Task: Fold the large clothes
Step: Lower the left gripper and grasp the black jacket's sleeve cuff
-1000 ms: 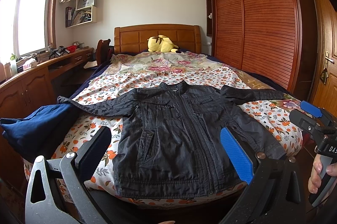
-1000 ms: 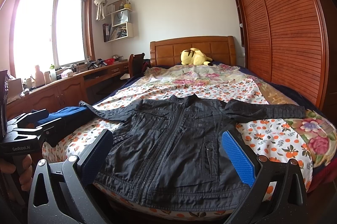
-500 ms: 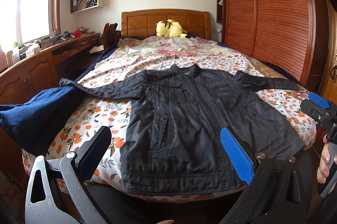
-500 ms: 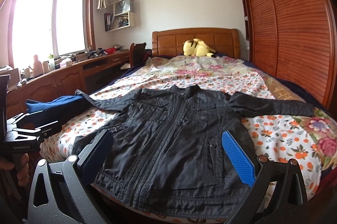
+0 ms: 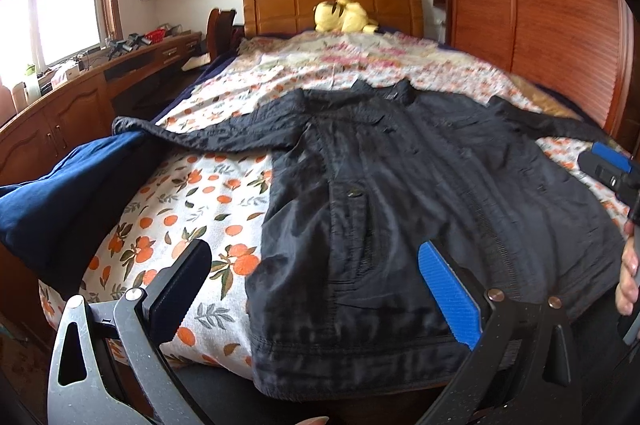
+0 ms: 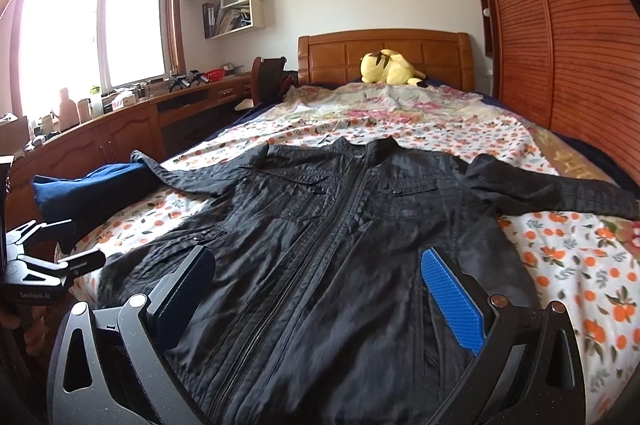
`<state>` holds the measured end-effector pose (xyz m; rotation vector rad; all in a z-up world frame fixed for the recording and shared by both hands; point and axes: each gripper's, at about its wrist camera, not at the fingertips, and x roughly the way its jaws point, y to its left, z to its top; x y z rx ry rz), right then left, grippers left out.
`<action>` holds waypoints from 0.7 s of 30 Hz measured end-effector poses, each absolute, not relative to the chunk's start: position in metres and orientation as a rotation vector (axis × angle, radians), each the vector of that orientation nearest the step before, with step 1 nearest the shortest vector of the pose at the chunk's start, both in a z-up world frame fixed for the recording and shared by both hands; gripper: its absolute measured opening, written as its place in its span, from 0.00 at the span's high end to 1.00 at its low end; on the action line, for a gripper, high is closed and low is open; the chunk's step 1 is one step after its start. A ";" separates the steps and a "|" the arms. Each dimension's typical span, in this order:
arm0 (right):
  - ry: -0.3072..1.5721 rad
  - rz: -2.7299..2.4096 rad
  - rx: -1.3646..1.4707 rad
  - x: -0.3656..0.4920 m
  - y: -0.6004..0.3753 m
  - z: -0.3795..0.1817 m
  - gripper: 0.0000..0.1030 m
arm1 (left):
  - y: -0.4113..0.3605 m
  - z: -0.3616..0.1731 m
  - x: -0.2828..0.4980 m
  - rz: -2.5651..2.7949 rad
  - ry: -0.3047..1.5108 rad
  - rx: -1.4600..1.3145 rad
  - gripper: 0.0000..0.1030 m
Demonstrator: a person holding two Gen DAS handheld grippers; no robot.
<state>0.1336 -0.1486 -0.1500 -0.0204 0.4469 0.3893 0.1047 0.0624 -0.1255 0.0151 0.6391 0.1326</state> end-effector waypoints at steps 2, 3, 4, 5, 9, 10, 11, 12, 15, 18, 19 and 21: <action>0.458 0.400 -0.018 0.145 -0.146 -0.151 0.00 | 0.068 -0.130 0.114 0.140 0.653 0.012 0.00; 0.462 0.407 -0.018 0.152 -0.144 -0.152 0.00 | 0.071 -0.131 0.116 0.144 0.655 0.009 0.00; 0.464 0.414 -0.020 0.157 -0.143 -0.152 0.00 | 0.075 -0.132 0.121 0.149 0.662 0.005 0.00; 0.465 0.421 -0.023 0.161 -0.143 -0.152 0.00 | 0.078 -0.133 0.124 0.153 0.667 0.003 0.00; 0.471 0.457 -0.043 0.190 -0.129 -0.149 0.00 | 0.096 -0.136 0.139 0.165 0.688 -0.021 0.00; 0.472 0.467 -0.049 0.197 -0.124 -0.149 0.00 | 0.102 -0.137 0.144 0.168 0.694 -0.031 0.00; 0.477 0.481 -0.060 0.206 -0.119 -0.148 0.00 | 0.109 -0.138 0.151 0.175 0.701 -0.040 0.00; 0.477 0.488 -0.067 0.213 -0.114 -0.150 0.00 | 0.116 -0.139 0.157 0.181 0.706 -0.044 0.00; 0.481 0.514 -0.099 0.238 -0.098 -0.153 0.00 | 0.135 -0.142 0.175 0.190 0.728 -0.058 0.00; 0.510 0.529 -0.118 0.259 -0.088 -0.169 0.00 | 0.154 -0.144 0.192 0.197 0.738 -0.072 0.00; 0.527 0.540 -0.120 0.264 -0.087 -0.176 0.00 | 0.161 -0.145 0.197 0.197 0.740 -0.079 0.00; 0.550 0.545 -0.127 0.265 -0.086 -0.190 0.00 | 0.176 -0.146 0.211 0.196 0.747 -0.104 0.00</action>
